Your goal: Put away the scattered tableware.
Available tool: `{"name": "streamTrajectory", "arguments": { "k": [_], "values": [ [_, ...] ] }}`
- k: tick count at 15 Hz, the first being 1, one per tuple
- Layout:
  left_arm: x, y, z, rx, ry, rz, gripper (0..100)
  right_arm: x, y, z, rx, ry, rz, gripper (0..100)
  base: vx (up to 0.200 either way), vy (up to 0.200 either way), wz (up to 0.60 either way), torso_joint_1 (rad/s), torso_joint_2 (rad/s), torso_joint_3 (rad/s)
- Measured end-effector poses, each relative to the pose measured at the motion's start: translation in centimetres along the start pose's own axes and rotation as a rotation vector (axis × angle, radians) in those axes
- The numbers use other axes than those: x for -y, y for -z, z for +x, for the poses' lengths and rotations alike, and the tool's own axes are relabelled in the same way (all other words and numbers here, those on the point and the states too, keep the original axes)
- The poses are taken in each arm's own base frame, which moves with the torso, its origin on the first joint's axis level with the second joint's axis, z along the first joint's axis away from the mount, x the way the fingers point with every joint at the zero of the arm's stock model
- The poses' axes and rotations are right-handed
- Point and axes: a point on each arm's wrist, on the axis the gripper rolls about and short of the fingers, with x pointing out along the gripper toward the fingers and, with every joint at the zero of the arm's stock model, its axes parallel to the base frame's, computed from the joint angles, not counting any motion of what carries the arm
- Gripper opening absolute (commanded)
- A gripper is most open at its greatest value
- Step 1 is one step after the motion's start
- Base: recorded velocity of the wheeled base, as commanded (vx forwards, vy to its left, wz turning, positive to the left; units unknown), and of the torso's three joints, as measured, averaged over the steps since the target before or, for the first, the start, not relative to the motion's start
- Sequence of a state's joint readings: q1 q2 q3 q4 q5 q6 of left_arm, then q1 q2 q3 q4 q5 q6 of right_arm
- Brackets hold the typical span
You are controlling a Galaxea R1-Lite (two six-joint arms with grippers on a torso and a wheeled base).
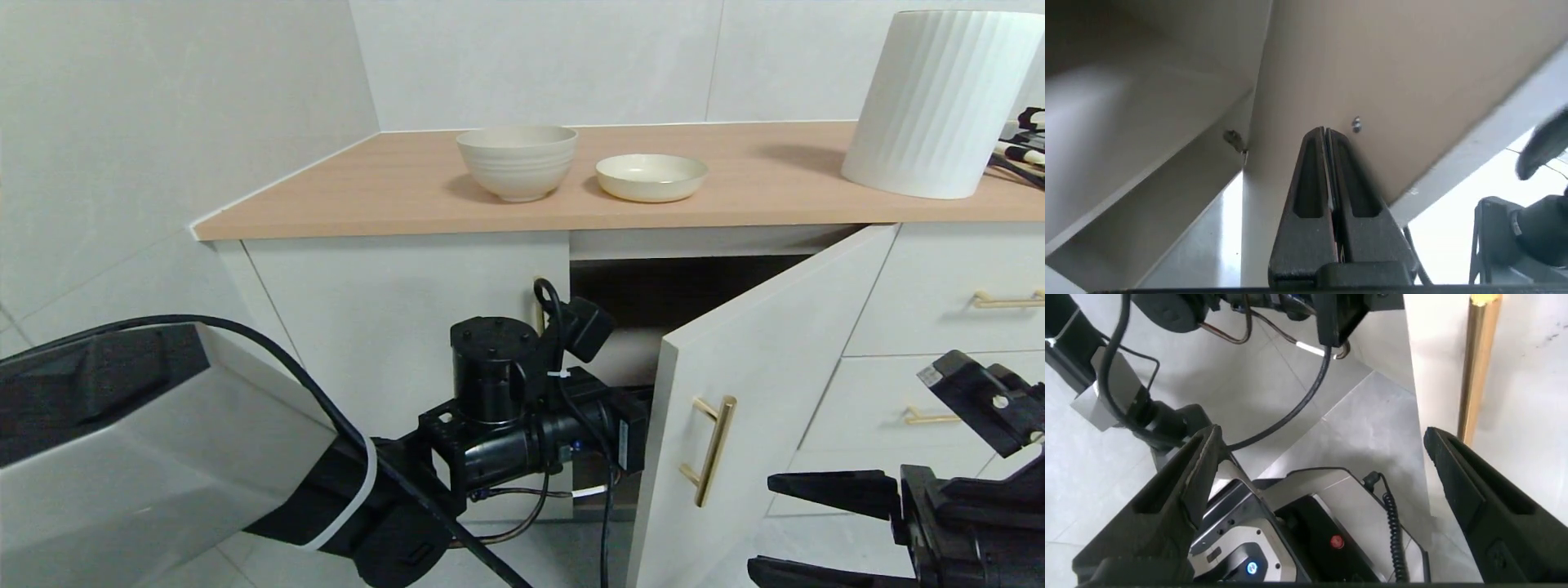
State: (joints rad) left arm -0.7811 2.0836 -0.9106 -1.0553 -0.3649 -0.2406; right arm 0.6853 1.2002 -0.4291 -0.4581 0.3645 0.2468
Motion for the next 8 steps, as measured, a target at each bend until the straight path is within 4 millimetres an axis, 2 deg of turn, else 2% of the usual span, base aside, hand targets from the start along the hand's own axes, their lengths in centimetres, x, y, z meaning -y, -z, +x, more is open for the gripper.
{"name": "streamTrajectory", "arguments": {
  "k": [3, 8],
  "values": [
    [-0.1, 0.0, 0.2, -0.001, -0.003, -0.001, 0, 0.0, 0.0, 0.0, 0.001, 0.000, 0.000, 100, -0.200, 0.000, 0.00, 0.006, 0.00, 0.001],
    [-0.4, -0.6, 1.6, 0.026, -0.018, 0.008, 0, -0.1, -0.1, -0.2, 0.007, -0.003, -0.003, 100, 0.000, 0.000, 0.00, 0.000, 0.00, 0.000]
  ]
}}
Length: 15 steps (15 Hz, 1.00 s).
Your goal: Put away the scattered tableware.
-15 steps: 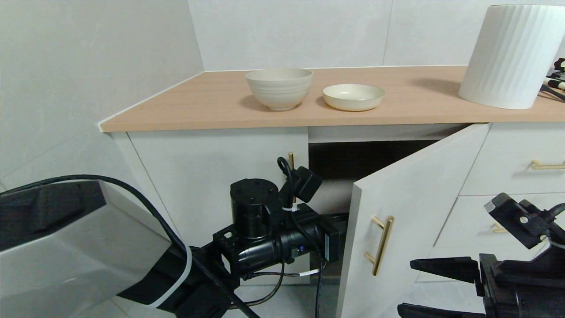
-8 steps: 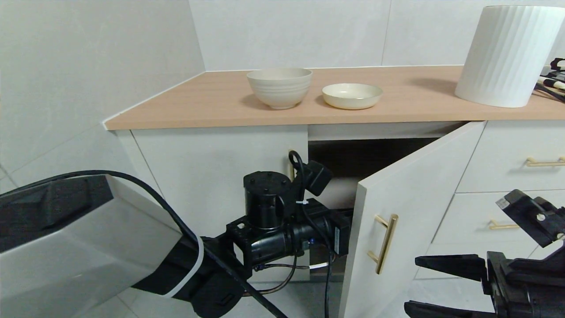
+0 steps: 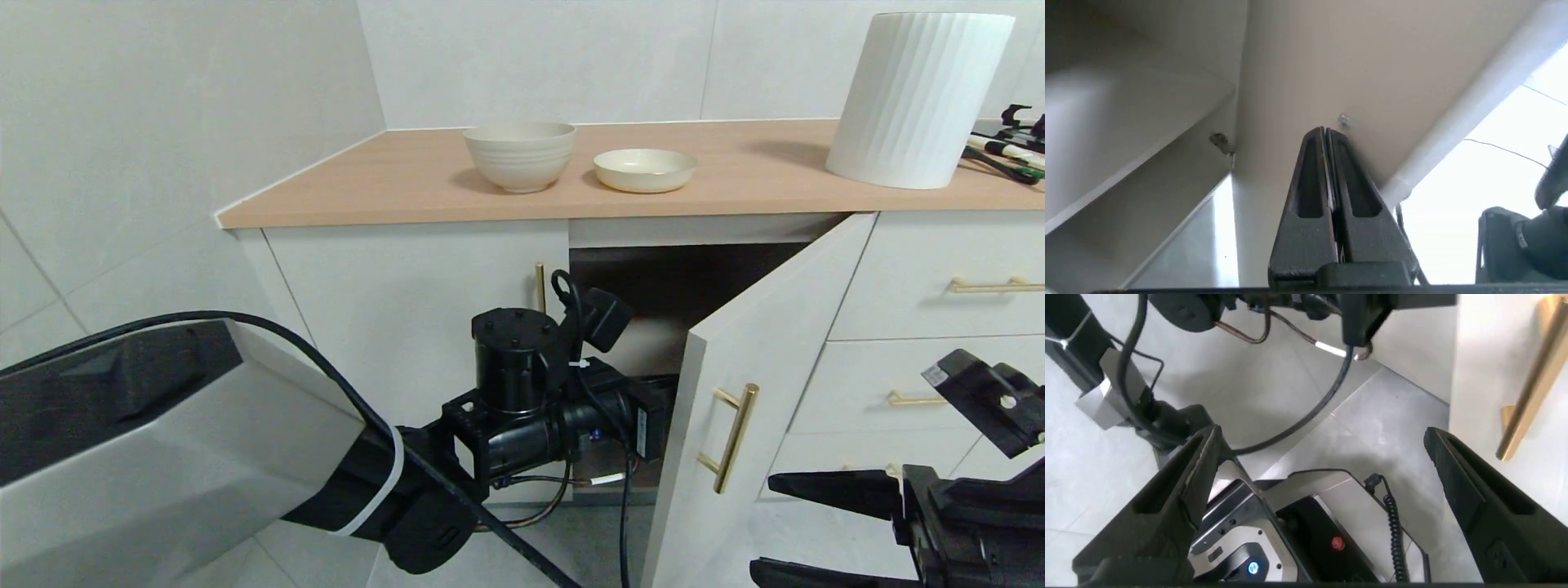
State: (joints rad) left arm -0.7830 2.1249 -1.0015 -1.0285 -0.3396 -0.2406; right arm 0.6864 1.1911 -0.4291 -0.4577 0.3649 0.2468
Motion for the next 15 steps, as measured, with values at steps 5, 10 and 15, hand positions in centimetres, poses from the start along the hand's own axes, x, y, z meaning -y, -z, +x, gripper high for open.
{"name": "streamTrajectory", "arguments": {
  "k": [5, 10, 15],
  "values": [
    [-0.2, 0.3, 0.8, 0.020, -0.074, 0.002, 0, -0.3, 0.0, -0.1, 0.002, -0.016, -0.007, 100, 0.000, 0.000, 0.00, 0.000, 0.00, 0.000],
    [2.1, 0.6, 0.8, -0.001, -0.054, 0.005, 0, -1.2, 0.1, -0.2, 0.000, -0.067, -0.026, 100, 0.000, 0.000, 0.00, 0.000, 0.00, 0.000],
    [11.1, 2.1, -1.4, -0.158, 0.303, 0.009, 0, -3.8, 0.9, -2.0, 0.007, -0.282, -0.166, 100, 0.000, 0.000, 0.00, 0.000, 0.00, 0.000]
  ]
}}
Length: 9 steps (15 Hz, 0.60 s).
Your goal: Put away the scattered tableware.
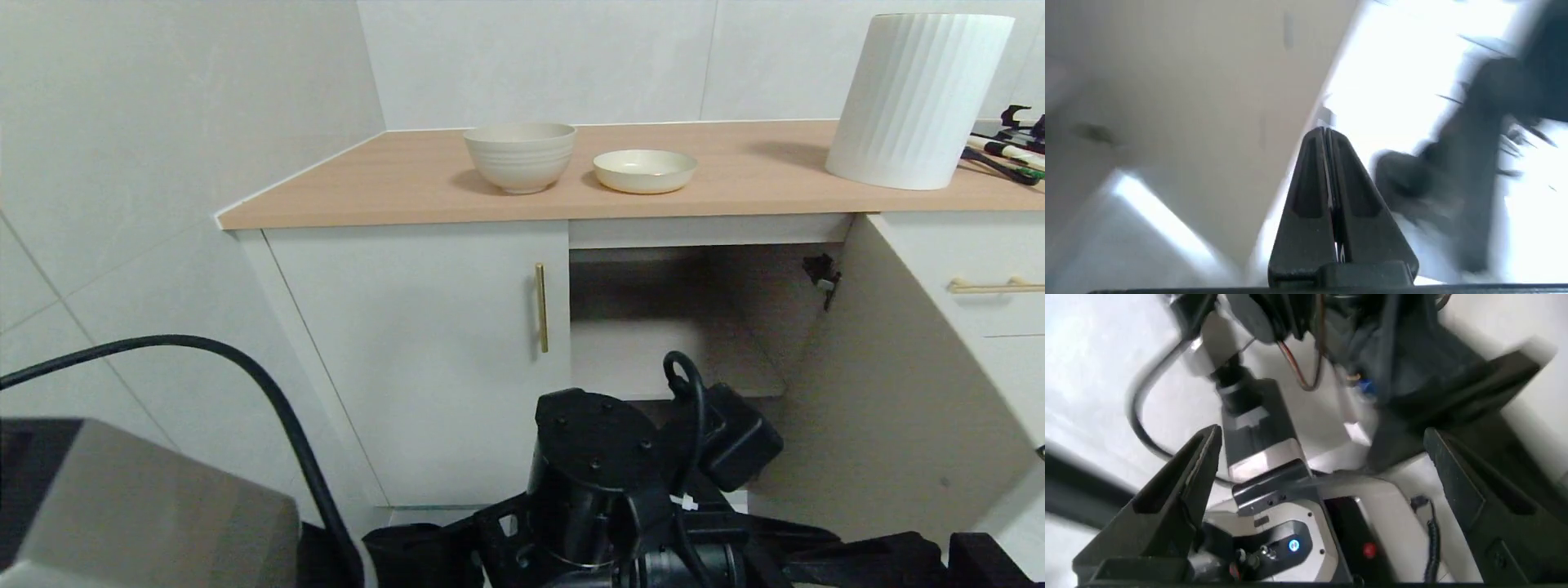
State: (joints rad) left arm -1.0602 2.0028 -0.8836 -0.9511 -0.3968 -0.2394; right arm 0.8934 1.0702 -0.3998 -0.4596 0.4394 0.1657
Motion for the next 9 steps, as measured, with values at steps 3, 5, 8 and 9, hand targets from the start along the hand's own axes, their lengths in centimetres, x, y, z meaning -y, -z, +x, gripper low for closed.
{"name": "streamTrajectory", "arguments": {
  "k": [3, 5, 8, 9],
  "values": [
    [-1.0, -0.8, -1.6, 0.026, -0.043, -0.002, 0, 0.0, -0.2, -0.3, 0.021, 0.041, -0.015, 100, 0.000, 0.000, 0.00, 0.000, 0.00, 0.000],
    [-2.7, -1.1, -2.9, 0.041, -0.111, -0.011, 0, 0.3, -0.5, -0.3, 0.035, 0.091, -0.012, 100, 0.000, 0.000, 0.00, 0.000, 0.00, 0.000],
    [-4.9, -2.0, -6.3, 0.075, -0.215, -0.025, 0, 1.5, -1.3, 0.4, 0.056, 0.242, 0.028, 100, 0.000, 0.000, 0.00, 0.000, 0.00, 0.000],
    [-5.4, -2.4, -7.9, 0.088, -0.254, -0.031, 0, 1.9, -1.9, 0.8, 0.068, 0.283, 0.041, 100, 0.000, 0.000, 0.00, 0.000, 0.00, 0.000]
  ]
}}
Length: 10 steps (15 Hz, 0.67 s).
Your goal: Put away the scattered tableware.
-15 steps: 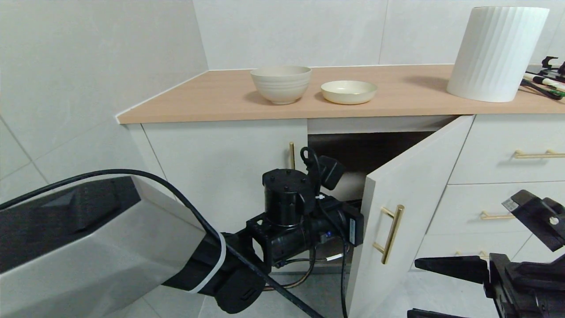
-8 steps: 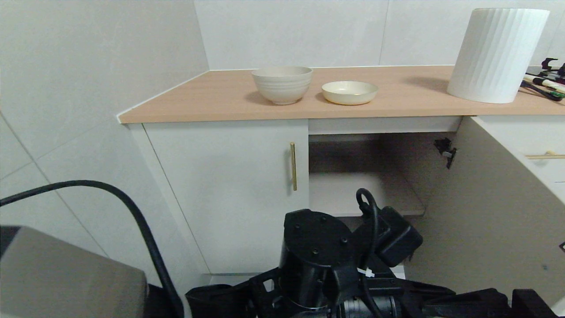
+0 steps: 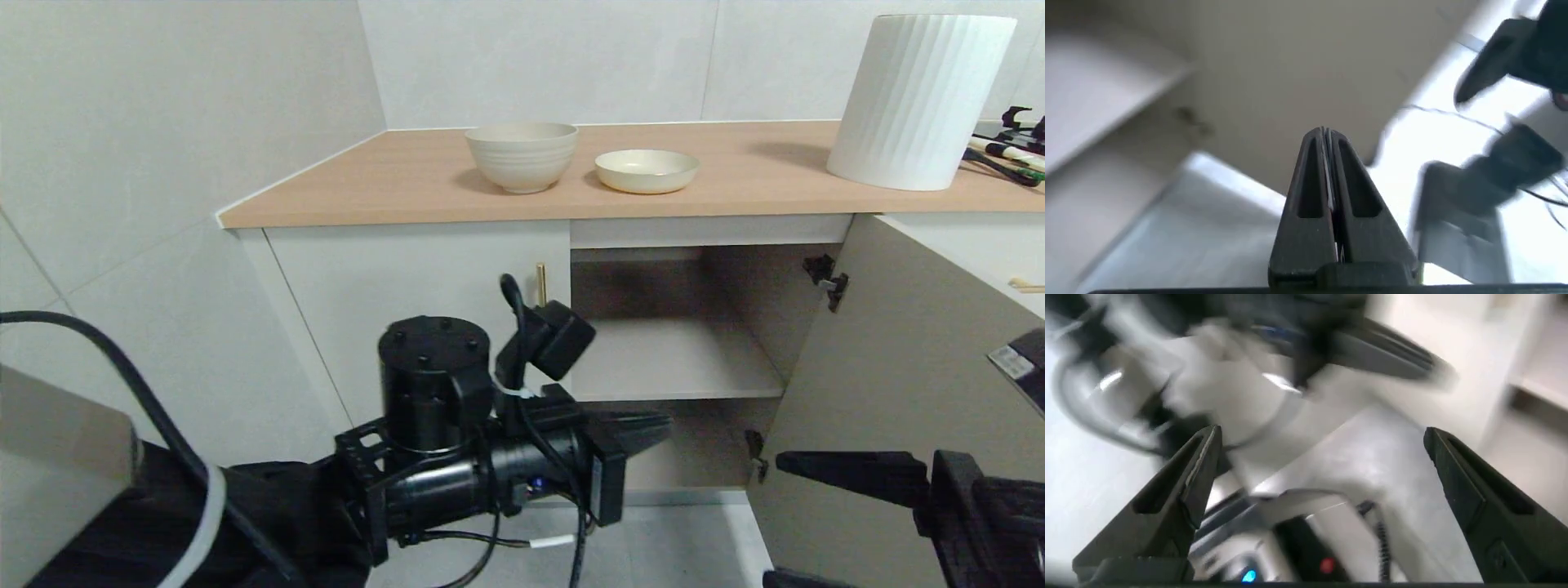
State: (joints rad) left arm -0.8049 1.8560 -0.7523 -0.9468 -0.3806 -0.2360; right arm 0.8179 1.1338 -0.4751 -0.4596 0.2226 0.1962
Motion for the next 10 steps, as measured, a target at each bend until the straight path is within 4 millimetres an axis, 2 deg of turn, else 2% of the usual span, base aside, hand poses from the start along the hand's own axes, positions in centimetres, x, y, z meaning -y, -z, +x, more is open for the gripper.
{"name": "streamTrajectory", "arguments": {
  "k": [4, 7, 9, 10],
  "values": [
    [-2.4, -1.9, -5.8, 0.016, -0.162, -0.037, 0, 0.4, -2.4, 1.9, 0.002, 0.108, 0.011, 100, 0.000, 0.000, 0.00, 0.000, 0.00, 0.000],
    [-2.7, -3.3, -10.2, 0.011, -0.269, -0.074, 0, 0.0, -5.8, 2.6, -0.043, 0.150, 0.017, 100, 0.000, 0.000, 0.00, 0.000, 0.00, 0.000],
    [-2.8, -4.2, -13.3, 0.015, -0.356, -0.105, 0, 0.1, -7.9, 4.1, -0.031, 0.179, 0.013, 100, 0.000, 0.000, 0.00, 0.000, 0.00, 0.000],
    [-2.7, -4.7, -14.6, 0.017, -0.393, -0.119, 100, 0.2, -8.5, 5.0, -0.027, 0.198, 0.012, 100, 0.000, 0.000, 0.00, 0.000, 0.00, 0.000]
  ]
}}
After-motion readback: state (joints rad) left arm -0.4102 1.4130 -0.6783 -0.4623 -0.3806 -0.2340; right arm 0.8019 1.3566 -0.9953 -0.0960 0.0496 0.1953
